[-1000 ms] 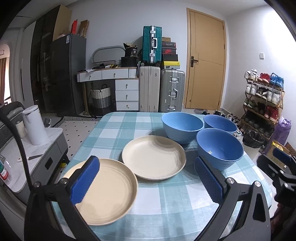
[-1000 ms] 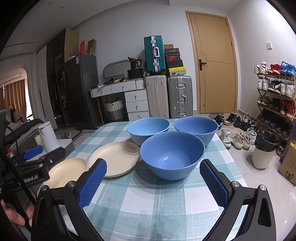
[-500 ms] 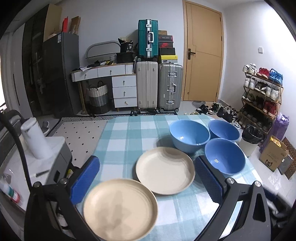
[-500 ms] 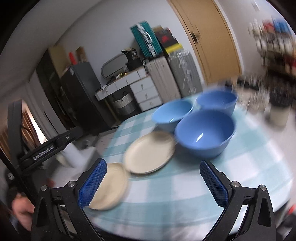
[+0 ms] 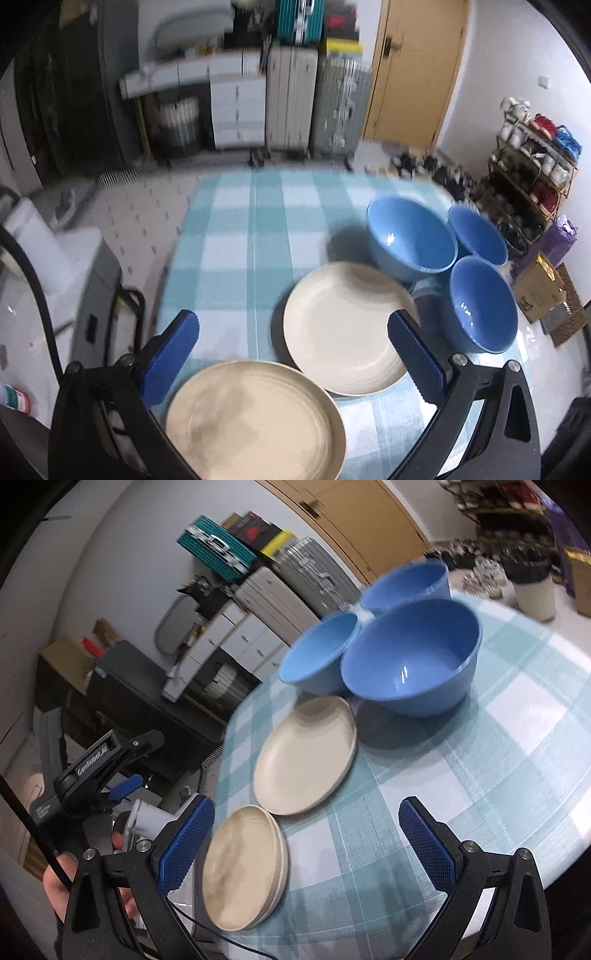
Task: Organize plates and bowls
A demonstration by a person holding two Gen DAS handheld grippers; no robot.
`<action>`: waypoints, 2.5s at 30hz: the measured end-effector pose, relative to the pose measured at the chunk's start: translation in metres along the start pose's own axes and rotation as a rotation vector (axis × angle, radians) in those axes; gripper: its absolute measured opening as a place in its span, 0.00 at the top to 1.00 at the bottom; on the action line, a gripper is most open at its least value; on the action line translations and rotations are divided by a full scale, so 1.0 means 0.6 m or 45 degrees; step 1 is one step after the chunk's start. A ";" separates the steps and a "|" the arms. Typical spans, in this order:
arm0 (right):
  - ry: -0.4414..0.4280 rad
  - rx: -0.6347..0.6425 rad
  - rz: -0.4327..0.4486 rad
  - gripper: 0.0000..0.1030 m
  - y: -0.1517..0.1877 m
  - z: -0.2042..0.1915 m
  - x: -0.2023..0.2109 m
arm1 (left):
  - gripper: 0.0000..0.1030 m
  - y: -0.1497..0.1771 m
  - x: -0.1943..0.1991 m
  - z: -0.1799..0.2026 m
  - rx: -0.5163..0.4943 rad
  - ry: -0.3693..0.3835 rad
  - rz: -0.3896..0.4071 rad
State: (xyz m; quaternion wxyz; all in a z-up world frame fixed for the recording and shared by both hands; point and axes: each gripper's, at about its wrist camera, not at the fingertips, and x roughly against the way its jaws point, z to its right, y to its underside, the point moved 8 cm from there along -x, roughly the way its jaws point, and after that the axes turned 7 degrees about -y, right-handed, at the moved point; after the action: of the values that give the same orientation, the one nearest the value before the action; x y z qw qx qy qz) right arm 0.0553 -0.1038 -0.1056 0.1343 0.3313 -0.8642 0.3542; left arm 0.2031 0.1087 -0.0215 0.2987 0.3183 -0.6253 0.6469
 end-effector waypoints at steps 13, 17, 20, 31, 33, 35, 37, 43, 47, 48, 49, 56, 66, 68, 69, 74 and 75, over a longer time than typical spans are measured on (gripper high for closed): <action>0.125 0.124 0.090 0.01 -0.004 -0.001 -0.096 | 0.01 -0.007 -0.139 0.031 -0.176 -0.081 -0.173; 0.144 0.107 0.084 0.01 -0.004 0.002 -0.123 | 0.01 -0.015 -0.166 0.039 -0.241 -0.108 -0.207; 0.120 0.001 0.057 0.01 -0.009 0.017 -0.144 | 0.01 -0.018 -0.185 0.042 -0.290 -0.121 -0.246; 0.146 -0.046 -0.003 0.10 -0.007 0.032 -0.202 | 0.01 -0.009 -0.246 0.044 -0.263 0.007 -0.357; 0.165 -0.037 -0.026 0.15 -0.006 0.036 -0.211 | 0.01 -0.010 -0.254 0.046 -0.262 0.026 -0.373; 0.186 -0.034 -0.045 0.19 -0.006 0.038 -0.221 | 0.03 -0.010 -0.262 0.049 -0.265 0.033 -0.383; 0.230 -0.016 -0.033 0.20 -0.008 0.039 -0.227 | 0.04 -0.009 -0.269 0.053 -0.277 0.034 -0.387; 0.256 -0.019 -0.050 0.20 -0.006 0.039 -0.253 | 0.11 -0.001 -0.299 0.056 -0.286 0.034 -0.432; 0.257 -0.048 -0.076 0.22 -0.005 0.049 -0.272 | 0.14 0.000 -0.305 0.065 -0.300 0.053 -0.436; 0.253 -0.058 -0.081 0.23 -0.004 0.052 -0.275 | 0.23 0.001 -0.307 0.069 -0.304 0.063 -0.446; 0.250 -0.071 -0.091 0.23 -0.003 0.055 -0.279 | 0.26 0.003 -0.311 0.072 -0.312 0.068 -0.464; 0.237 -0.103 -0.119 0.23 -0.003 0.057 -0.298 | 0.46 0.014 -0.328 0.078 -0.292 0.069 -0.503; 0.324 -0.067 -0.137 0.56 -0.013 0.071 -0.300 | 0.61 0.016 -0.334 0.063 -0.259 0.056 -0.517; 0.323 -0.073 -0.137 0.59 -0.016 0.074 -0.299 | 0.65 0.016 -0.333 0.054 -0.239 0.045 -0.518; 0.314 -0.084 -0.136 0.64 -0.017 0.076 -0.300 | 0.67 0.014 -0.333 0.051 -0.235 0.034 -0.511; 0.316 -0.100 -0.133 0.79 -0.017 0.086 -0.299 | 0.71 0.014 -0.334 0.037 -0.204 0.021 -0.516; 0.319 -0.093 -0.131 0.80 -0.016 0.085 -0.298 | 0.71 0.014 -0.334 0.036 -0.206 0.019 -0.516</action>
State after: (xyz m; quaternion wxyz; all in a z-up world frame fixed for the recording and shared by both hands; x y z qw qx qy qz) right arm 0.1950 -0.0589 -0.2206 0.2712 0.3232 -0.8347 0.3538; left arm 0.3216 0.0888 -0.1835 0.4517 0.4077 -0.5963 0.5236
